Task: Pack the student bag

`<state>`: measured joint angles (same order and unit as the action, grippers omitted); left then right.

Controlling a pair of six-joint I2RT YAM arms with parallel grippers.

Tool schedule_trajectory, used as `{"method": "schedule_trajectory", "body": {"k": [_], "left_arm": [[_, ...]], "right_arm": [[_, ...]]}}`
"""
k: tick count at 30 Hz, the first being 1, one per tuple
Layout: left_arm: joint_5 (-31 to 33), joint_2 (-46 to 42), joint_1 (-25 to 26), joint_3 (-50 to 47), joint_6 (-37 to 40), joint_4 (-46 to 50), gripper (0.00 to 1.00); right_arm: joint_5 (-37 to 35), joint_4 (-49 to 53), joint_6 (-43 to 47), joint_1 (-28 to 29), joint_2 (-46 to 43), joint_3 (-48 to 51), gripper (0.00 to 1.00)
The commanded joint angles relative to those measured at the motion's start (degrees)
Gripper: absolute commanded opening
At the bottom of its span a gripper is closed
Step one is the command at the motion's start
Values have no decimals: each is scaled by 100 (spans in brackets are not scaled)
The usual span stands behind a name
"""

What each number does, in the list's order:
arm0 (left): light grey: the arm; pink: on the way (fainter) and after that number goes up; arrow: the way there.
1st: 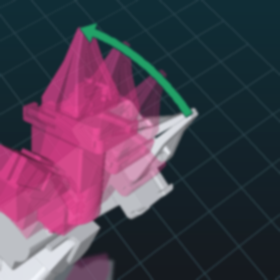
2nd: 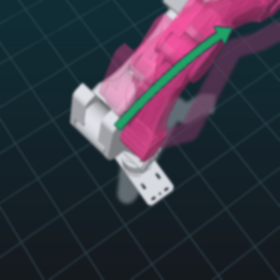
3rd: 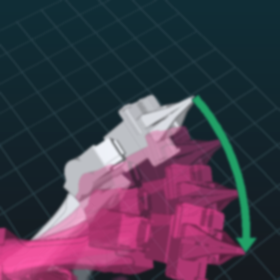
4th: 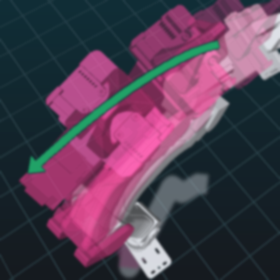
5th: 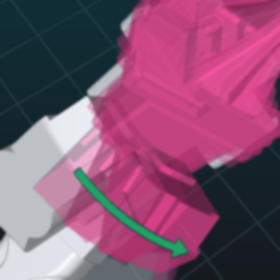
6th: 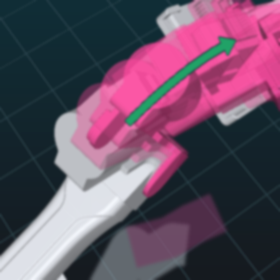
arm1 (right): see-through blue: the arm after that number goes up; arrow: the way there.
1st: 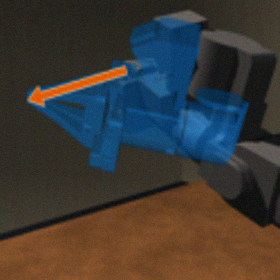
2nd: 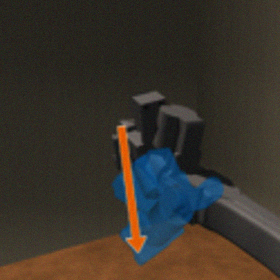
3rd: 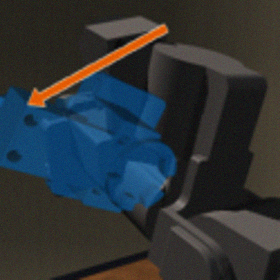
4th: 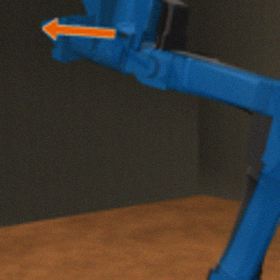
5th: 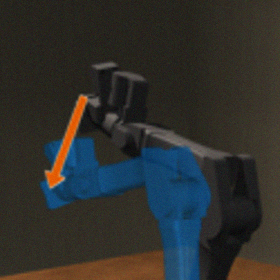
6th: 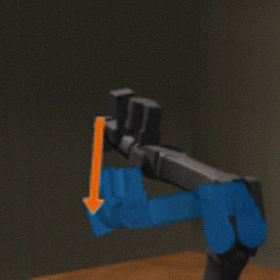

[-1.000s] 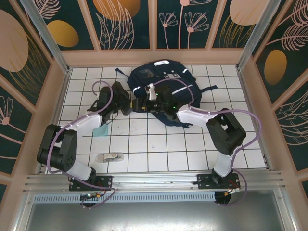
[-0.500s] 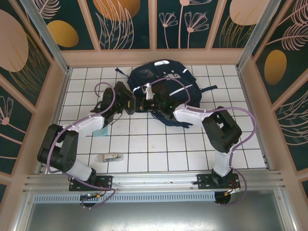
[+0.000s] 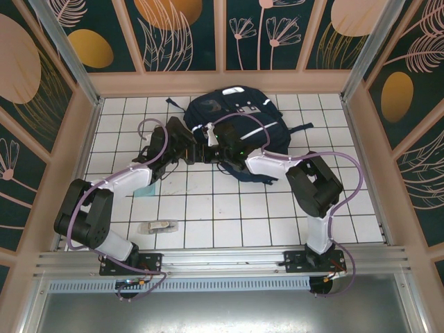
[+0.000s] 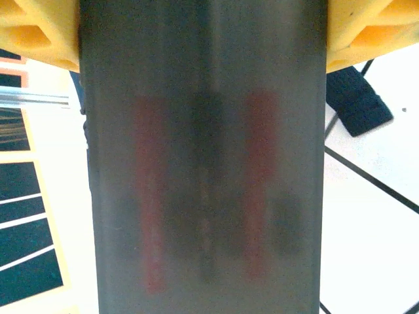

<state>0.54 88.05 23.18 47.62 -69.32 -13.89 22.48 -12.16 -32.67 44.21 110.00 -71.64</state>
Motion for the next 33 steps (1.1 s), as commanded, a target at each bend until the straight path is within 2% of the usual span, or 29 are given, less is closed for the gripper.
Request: {"method": "schedule_trajectory", "body": {"k": [1,6,8,9,10,11,14,18,22,27,31,33], "left_arm": [[-324,-201,156,257,-49,-352,62],[-375,-161,185,311,-39,-360,63],[-388,-148,213,327,-24,-367,66],[-409,-139,220,345,13,-352,74],[-432,-126,223,371,70,-335,94],[-425,-130,222,414,118,-277,99],[-270,-204,222,622,495,8,99],[84,-450,218,1062,1450,416,99],[-53,-331,239,1601,2431,932,99],[-567,548,637,2715,3697,1965,98],[-1381,1454,959,3515,4398,2502,99],[-940,1904,1252,4126,4943,3119,99]], "right_arm": [[-316,56,147,61,110,-149,56],[-186,-142,145,53,110,-140,32],[-119,-205,170,43,56,-122,26],[-83,-216,188,29,29,-105,24],[-41,-225,190,6,-18,-83,21],[3,-240,184,-27,-64,-53,20],[110,-302,82,-212,-312,153,19],[110,-255,63,-641,-949,584,17],[143,19,219,-1231,-1760,1035,16],[143,819,433,-2338,-2817,1422,12],[55,1439,633,-3186,-3486,1669,11],[47,1670,706,-3605,-3806,1850,12]]}}
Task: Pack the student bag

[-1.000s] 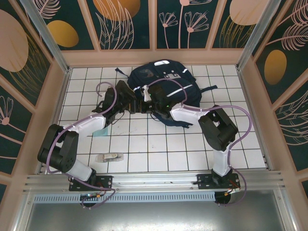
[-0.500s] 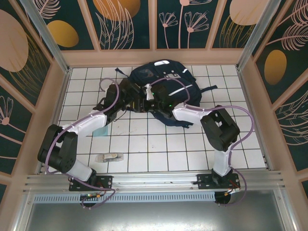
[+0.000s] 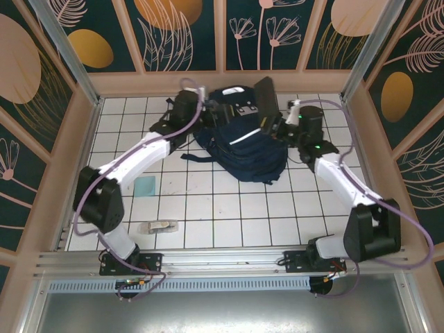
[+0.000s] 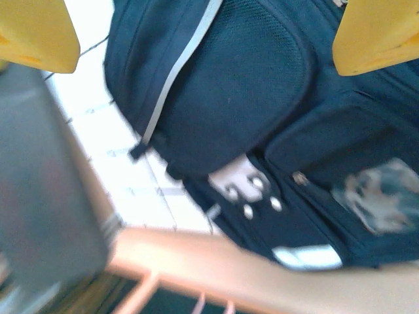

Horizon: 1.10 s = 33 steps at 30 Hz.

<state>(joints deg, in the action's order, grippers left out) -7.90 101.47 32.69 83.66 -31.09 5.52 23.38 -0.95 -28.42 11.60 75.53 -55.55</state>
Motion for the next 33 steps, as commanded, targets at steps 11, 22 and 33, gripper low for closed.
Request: {"method": "schedule_trajectory", "body": {"k": [11,22,33], "left_arm": [[1923,2347,1387,2714,2728,2894,87],[3111,3241,1389,2932,3283,2790,63],[1174,2201,817,3019,2362,2558,0]], "right_arm": [[212,940,187,-1728,-1740,1261,12],[484,913,83,-1843,-2058,1598,11],[421,884,29,-1908,-2135,1630,10]]}}
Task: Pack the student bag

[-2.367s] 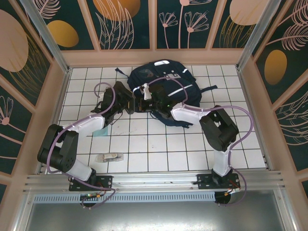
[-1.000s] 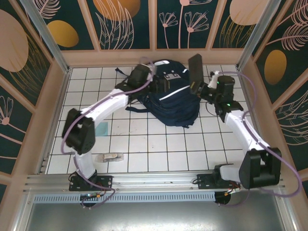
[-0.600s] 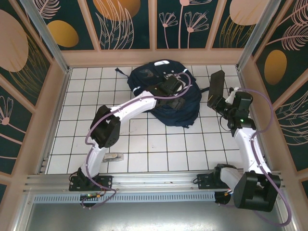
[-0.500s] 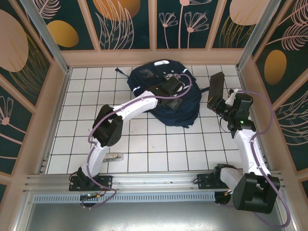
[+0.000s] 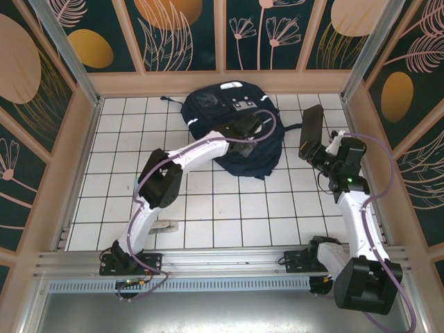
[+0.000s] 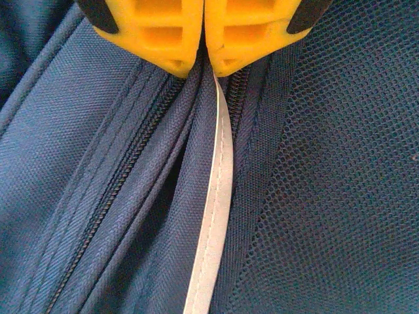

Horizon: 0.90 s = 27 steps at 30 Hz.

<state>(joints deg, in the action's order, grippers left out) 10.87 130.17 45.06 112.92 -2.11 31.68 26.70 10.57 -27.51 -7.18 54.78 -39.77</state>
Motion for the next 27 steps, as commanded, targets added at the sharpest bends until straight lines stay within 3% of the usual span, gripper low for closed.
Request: {"method": "schedule_trajectory", "body": {"k": [1,9,13,17,22,27], "left_arm": [[-995,-854,-545,58,-704,-175,0],[-2856,-1348,-1205,53,-1667,-872,0],[-3456,-1294,-1297,96,-2047,-1163,0],[-3686,-1312,-1298,168,-2161,-1238,0],[-3770,-1527,-1298,-195,-2259,-1503,0],[-3934,-1568,-1289,-532,-2410,-1710,0]], "right_arm": [[141,-338,-108,-35,-46,78,10],[1190,-1297,-632,56,222,499,10],[1635,-1718,-712,538,601,520,10],[1841,-2333,-901,1122,1245,470,10],[2077,-3478,-1459,1440,2378,235,11],[2331,-4457,-1964,1846,4006,-833,11]]}}
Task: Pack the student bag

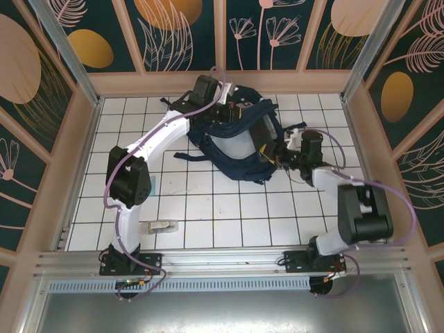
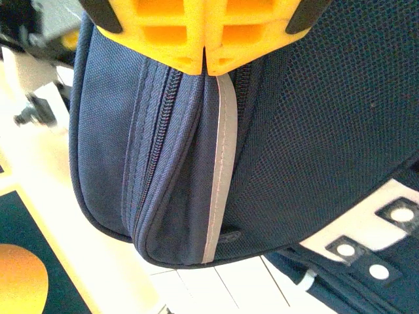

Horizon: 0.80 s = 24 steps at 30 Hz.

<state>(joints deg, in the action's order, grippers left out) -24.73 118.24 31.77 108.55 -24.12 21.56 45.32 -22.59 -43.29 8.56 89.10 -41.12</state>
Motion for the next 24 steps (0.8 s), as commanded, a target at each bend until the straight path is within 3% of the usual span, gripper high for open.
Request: {"method": "schedule_trajectory", "body": {"k": [1,6,12,19,20,23,24], "left_arm": [[-422,-384,46,-177,-256,-752,0],[-536,-604,48,-728,-493,-1151,0],[-624,-710,56,-1019,-647,-1365,0],[-435,-712,55,-985,-605,-1374,0],[-330,-699,57,-970,-571,-1330,3],[510,-698,92,-889,-161,-818,36],[880,-734,144,-909,51,-635,41]], "right_arm": [[544,-1205,-475,371,947,-1045,11],[172,-1171,-1504,601,2439,-2416,14],[-181,-2732,-3330,670,3628,-3147,16],[-431,-2459,-3065,678,3526,-3101,25],[-490,-2368,-2964,682,3426,-3024,24],[-440,-2288,-2919,682,3303,-2981,22],[-405,-2317,-2959,682,3289,-2965,22]]}}
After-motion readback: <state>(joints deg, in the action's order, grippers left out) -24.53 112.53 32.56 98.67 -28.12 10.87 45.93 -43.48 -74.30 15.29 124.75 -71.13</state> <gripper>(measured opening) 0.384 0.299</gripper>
